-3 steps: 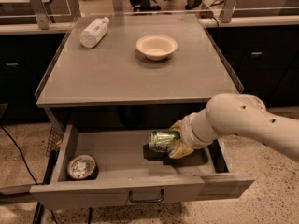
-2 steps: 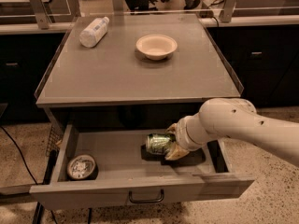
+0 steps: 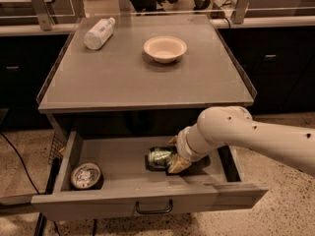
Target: Place green can into top drawer
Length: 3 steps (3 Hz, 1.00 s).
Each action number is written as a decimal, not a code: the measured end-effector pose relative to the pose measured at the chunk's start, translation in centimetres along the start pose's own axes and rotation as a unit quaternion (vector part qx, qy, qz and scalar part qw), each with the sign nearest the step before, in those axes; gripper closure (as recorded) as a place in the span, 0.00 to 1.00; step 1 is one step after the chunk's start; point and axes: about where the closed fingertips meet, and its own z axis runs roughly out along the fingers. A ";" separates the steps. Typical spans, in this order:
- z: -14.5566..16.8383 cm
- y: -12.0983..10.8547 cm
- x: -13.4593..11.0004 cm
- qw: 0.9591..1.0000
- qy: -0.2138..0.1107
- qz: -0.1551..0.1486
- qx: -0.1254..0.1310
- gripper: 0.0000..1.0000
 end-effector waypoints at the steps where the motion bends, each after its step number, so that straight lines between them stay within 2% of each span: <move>1: 1.4 0.4 0.2 1.000 0.002 0.006 -0.022 1.00; 2: 1.5 0.5 0.2 1.000 0.002 0.007 -0.025 0.85; 3: 1.5 0.5 0.2 1.000 0.002 0.007 -0.025 0.61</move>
Offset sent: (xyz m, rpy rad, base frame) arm -0.0006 0.0038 -0.0138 -0.0045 0.0454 0.0057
